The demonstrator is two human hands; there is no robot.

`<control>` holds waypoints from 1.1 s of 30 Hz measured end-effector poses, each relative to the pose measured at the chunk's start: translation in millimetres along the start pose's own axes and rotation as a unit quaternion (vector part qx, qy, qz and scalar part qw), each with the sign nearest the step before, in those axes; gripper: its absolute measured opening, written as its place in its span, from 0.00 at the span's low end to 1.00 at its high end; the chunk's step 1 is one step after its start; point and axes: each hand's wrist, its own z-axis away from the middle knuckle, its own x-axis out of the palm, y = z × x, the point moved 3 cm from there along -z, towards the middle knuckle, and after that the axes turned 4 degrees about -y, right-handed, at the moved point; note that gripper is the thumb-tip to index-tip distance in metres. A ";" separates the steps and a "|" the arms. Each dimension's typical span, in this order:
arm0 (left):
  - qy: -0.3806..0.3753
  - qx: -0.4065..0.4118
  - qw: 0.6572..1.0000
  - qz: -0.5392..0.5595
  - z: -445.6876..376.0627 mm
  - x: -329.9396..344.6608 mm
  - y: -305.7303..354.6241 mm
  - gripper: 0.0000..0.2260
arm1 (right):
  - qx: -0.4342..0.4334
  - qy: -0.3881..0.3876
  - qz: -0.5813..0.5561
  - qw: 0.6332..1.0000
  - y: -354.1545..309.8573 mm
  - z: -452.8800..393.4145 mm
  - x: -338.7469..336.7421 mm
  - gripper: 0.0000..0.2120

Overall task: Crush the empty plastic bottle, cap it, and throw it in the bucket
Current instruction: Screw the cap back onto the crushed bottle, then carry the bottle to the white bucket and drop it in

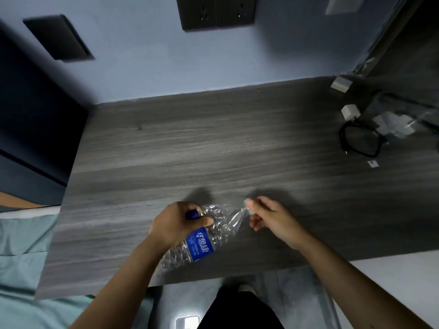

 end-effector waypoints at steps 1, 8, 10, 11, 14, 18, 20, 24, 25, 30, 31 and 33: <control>-0.003 -0.001 1.000 -0.001 1.9 0.6 1.1 0.11 | 0.009 -0.006 -0.008 1.000 -0.7 2.9 0.9 0.06; -0.004 -0.004 1.000 -0.002 26.8 8.3 4.9 0.12 | 0.038 0.070 -0.024 0.997 6.5 32.9 -12.5 0.13; 0.013 0.006 1.000 -0.021 38.3 9.2 6.8 0.10 | 0.049 0.061 -0.005 0.997 12.3 44.8 -14.4 0.14; 0.025 0.008 0.999 -0.035 44.2 10.2 8.2 0.10 | 0.054 0.055 0.003 0.997 15.4 50.8 -14.3 0.14; 0.066 0.002 0.993 -0.097 60.5 17.1 13.8 0.13 | 0.061 0.047 0.012 0.997 24.9 69.4 -13.3 0.13; 0.073 0.015 0.987 -0.141 84.0 38.0 17.3 0.15 | 0.066 0.049 0.012 0.997 44.2 96.6 -12.6 0.14; 0.072 0.028 0.987 -0.140 96.1 49.4 15.4 0.16 | 0.067 0.055 0.028 0.996 54.9 109.8 -13.1 0.13; 0.062 0.047 0.982 -0.173 116.4 71.1 1.7 0.14 | 0.088 0.082 0.033 0.992 85.1 135.2 -17.8 0.13; 0.055 0.042 0.980 -0.187 119.5 76.9 -4.1 0.14 | 0.100 0.086 0.028 0.991 95.3 142.0 -19.1 0.13; -0.020 0.005 0.961 -0.277 121.5 108.3 -47.8 0.16 | 0.184 0.143 -0.007 0.972 154.0 184.8 -20.0 0.13; -0.034 0.000 0.957 -0.289 120.9 113.3 -58.6 0.16 | 0.201 0.162 -0.021 0.966 165.9 195.3 -17.2 0.13; -0.065 -0.010 0.950 -0.304 119.9 120.9 -81.8 0.16 | 0.231 0.196 -0.024 0.953 187.5 216.7 -7.6 0.14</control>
